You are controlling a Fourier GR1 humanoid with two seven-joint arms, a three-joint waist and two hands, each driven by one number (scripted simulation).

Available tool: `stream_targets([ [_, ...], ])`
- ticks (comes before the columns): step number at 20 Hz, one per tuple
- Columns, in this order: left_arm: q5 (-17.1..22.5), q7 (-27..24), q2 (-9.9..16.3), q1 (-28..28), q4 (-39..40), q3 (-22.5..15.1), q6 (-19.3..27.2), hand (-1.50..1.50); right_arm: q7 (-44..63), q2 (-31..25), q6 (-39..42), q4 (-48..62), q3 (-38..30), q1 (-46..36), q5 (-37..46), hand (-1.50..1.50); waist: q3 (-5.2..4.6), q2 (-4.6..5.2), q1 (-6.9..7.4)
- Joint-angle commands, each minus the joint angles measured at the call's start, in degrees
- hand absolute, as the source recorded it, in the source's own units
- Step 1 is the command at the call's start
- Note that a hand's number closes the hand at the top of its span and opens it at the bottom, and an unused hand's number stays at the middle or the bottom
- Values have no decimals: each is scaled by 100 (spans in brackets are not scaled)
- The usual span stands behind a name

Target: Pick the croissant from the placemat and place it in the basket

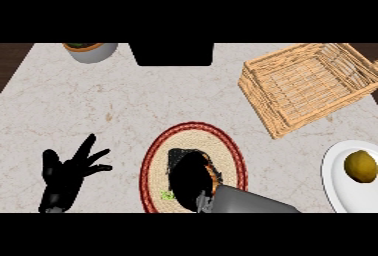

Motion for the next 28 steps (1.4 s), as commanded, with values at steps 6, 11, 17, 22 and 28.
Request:
stream_targets([
  [6,-111,-83,50,353,424,106,-58,0,-88,-421,-807,-654,-140,846,502,150,-56,57,-88],
  [11,0,156,108,437,124,240,66,0,85,-1306,-2103,-2268,-682,2084,385,150,-42,10,-351],
  [17,-24,131,64,587,6,225,157,0,-150,-786,-3415,-3641,-1900,2854,-746,150,-12,69,-438],
  [22,61,121,115,628,-69,256,48,0,-137,-843,-3924,-5290,-2828,3173,-1219,150,-46,26,-345],
  [28,-31,265,57,275,58,113,-4,0,851,-1220,-3211,-6317,-4819,2800,-2513,150,-61,83,-122],
])
